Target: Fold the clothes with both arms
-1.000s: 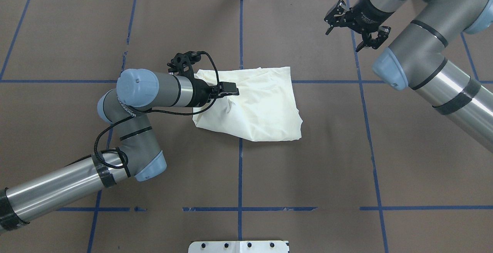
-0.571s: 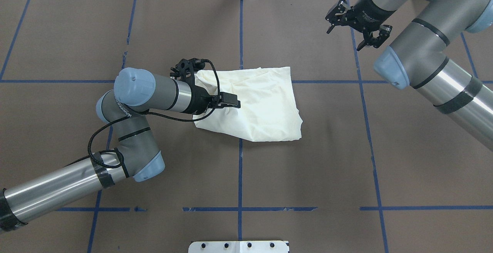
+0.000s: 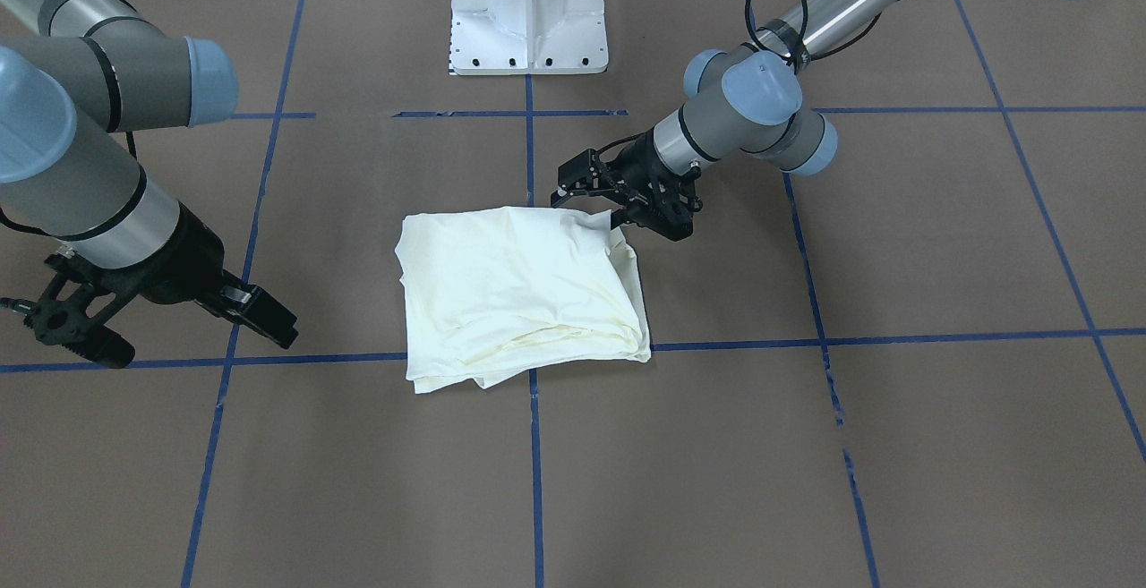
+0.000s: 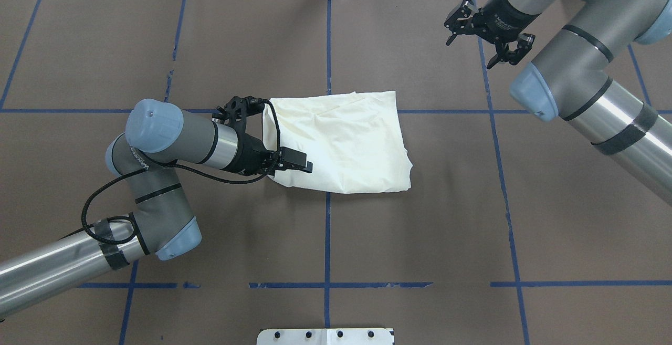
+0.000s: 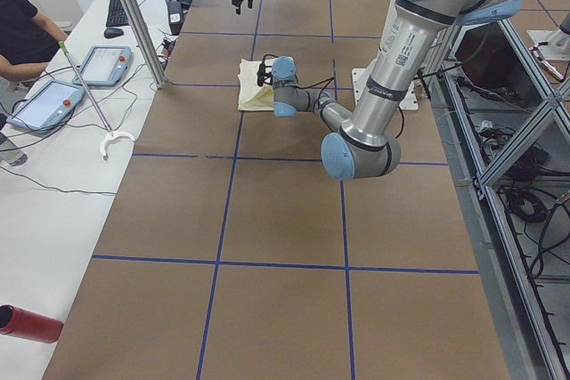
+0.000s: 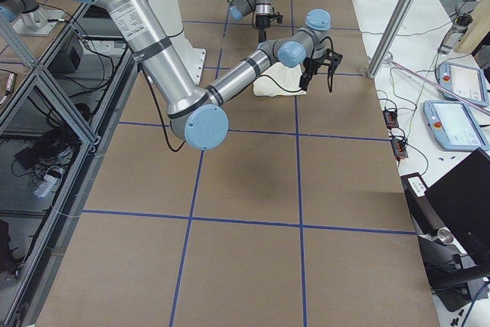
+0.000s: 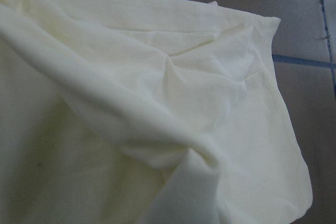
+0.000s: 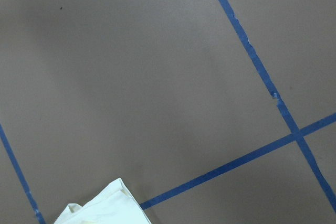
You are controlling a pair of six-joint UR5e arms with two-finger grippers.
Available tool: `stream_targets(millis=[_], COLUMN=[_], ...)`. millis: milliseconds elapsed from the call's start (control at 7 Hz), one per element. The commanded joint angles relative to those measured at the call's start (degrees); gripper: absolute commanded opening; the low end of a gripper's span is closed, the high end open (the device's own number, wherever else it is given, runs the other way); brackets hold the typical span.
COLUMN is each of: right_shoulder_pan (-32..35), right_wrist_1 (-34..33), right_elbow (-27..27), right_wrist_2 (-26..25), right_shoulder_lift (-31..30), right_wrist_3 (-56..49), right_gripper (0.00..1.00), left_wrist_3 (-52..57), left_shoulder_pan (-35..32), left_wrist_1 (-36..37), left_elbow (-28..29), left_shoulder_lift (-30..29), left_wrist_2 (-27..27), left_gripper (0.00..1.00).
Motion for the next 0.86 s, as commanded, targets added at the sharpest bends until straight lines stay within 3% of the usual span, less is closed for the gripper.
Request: stream_targets(millis=[0,714], right_shoulder_pan=[0.3,0.5], right_wrist_1=[0.0,0.0], right_elbow=[-0.2,-0.6], right_wrist_2=[-0.1,-0.1], right_shoulder_lift=[0.0,0.1], right_wrist_3=[-0.1,-1.3], right_gripper=[1.0,1.0], left_wrist_3=[-0.5,3.1], left_shoulder_pan=[2.3,-1.2], left_wrist_1=[0.0,0.7], left_elbow=[-0.8,0.8], left_shoulder_lift=[-0.1,-0.4], left_wrist_2=[0.0,0.3], left_gripper=[1.0,1.0])
